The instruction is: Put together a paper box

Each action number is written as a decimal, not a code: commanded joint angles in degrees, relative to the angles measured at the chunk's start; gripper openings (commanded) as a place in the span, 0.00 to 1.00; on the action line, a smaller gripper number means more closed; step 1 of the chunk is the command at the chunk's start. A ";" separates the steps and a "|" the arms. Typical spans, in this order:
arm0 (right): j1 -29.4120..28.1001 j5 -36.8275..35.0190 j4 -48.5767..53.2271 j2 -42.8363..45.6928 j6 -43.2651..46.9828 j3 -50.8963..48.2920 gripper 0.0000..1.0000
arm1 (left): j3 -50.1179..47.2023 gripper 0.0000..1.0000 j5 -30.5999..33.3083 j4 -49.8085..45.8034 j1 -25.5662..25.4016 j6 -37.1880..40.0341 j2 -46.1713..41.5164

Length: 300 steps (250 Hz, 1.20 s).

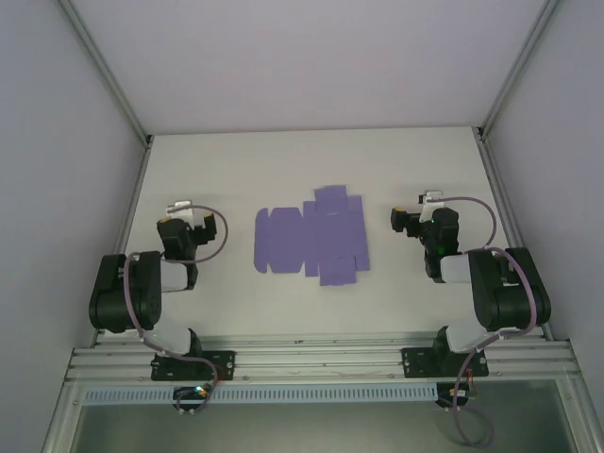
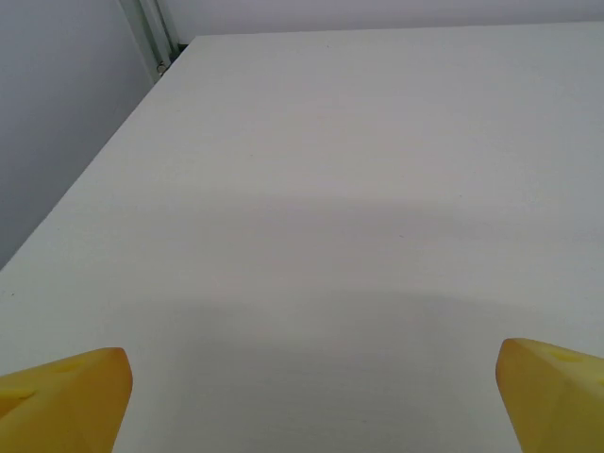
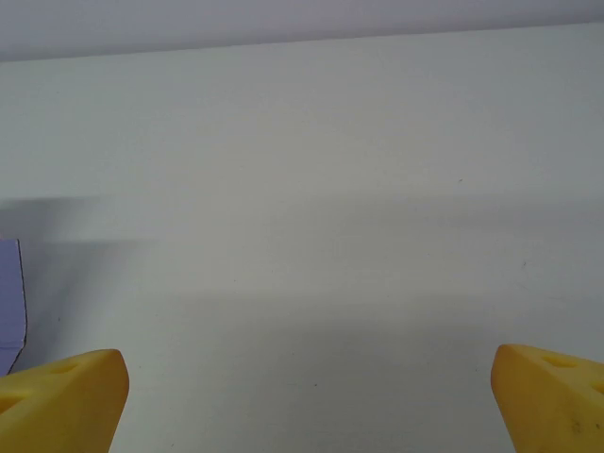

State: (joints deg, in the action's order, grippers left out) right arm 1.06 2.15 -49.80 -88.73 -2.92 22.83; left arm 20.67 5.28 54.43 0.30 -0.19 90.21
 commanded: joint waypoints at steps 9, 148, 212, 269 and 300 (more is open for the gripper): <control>-0.23 0.44 -1.51 0.31 0.90 0.37 1.00 | 1.28 1.00 -1.16 -0.01 -0.38 1.40 -0.38; 0.00 0.85 -1.50 0.32 0.72 0.37 1.00 | 1.57 1.00 -2.03 -0.56 -0.10 1.09 -0.48; -0.01 -0.80 -0.67 1.25 0.20 0.44 1.00 | 1.46 1.00 -1.61 -0.59 -0.06 1.08 -0.90; -1.11 -1.39 22.94 12.81 -0.64 8.29 1.00 | 6.69 1.00 -1.38 -23.65 -0.40 -2.10 -16.63; -5.68 -5.19 39.50 13.98 -3.97 16.69 0.98 | 11.53 1.00 -2.88 -34.63 -3.40 -9.92 -21.66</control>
State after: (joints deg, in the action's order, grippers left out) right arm -0.64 1.15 -29.06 -76.71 -3.68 32.25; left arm 27.00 4.01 34.28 -0.16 -2.96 73.23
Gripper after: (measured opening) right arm 0.994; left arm 0.998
